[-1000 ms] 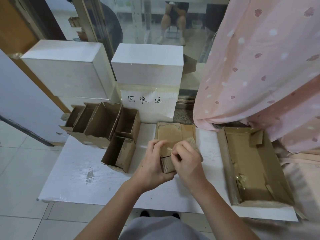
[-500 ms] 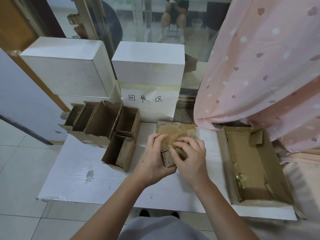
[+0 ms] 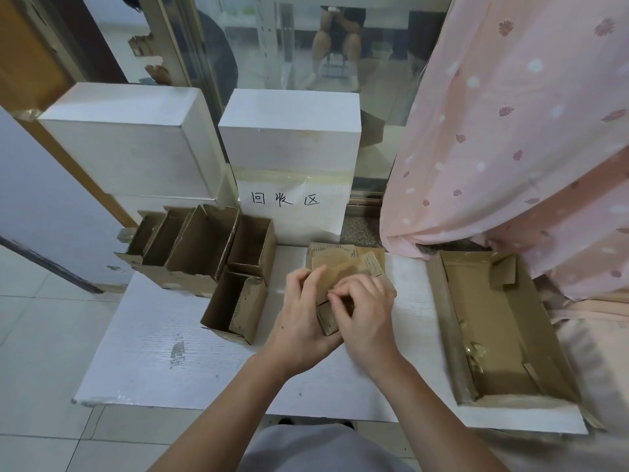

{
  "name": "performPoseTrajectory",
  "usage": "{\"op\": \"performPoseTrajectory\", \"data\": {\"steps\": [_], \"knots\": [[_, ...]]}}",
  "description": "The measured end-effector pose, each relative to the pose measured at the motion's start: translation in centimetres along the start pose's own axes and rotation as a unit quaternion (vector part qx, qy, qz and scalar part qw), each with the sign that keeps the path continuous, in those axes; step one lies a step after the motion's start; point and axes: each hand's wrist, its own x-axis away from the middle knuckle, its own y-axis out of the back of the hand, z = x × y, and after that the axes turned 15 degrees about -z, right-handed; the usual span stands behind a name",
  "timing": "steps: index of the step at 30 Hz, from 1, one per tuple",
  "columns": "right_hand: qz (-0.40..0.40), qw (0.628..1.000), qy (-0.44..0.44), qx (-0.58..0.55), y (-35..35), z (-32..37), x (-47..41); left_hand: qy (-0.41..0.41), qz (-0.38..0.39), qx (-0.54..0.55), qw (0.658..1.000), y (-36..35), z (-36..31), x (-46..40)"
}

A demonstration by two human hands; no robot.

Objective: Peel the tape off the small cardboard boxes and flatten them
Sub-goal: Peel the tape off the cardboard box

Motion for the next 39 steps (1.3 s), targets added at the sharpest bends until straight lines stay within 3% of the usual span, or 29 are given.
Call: {"op": "performPoseTrajectory", "data": {"steps": [9,16,19,22,27,32,39], "knots": [[-0.086,0.994,-0.017,-0.071,-0.4,0.3,-1.4,0.057,-0.017,0.004,0.998,0.6,0.1,-0.4],[0.036,0.995,-0.016,-0.093,-0.7,-0.2,-1.0,0.043,-0.023,-0.005,0.999,0.8,0.8,-0.4],[-0.006,0.998,-0.048,-0.036,-0.3,-0.7,-1.3,0.044,-0.017,-0.001,0.999,1.0,0.9,-0.3],[-0.031,0.999,0.011,0.041,-0.5,-1.4,-1.3,0.038,-0.017,0.005,0.999,0.8,0.8,-0.1],[-0.007,1.0,0.011,0.026,0.0,-1.2,-1.0,0.051,0.011,0.011,0.999,0.8,0.8,-0.3],[-0.026,0.999,-0.039,0.021,0.6,-1.4,-1.1,-0.01,0.071,-0.158,0.985,1.7,2.3,-0.9],[0.009,0.999,0.031,0.042,-0.3,-1.1,0.2,-0.001,0.056,-0.285,0.957,0.7,0.8,-0.7]]}}
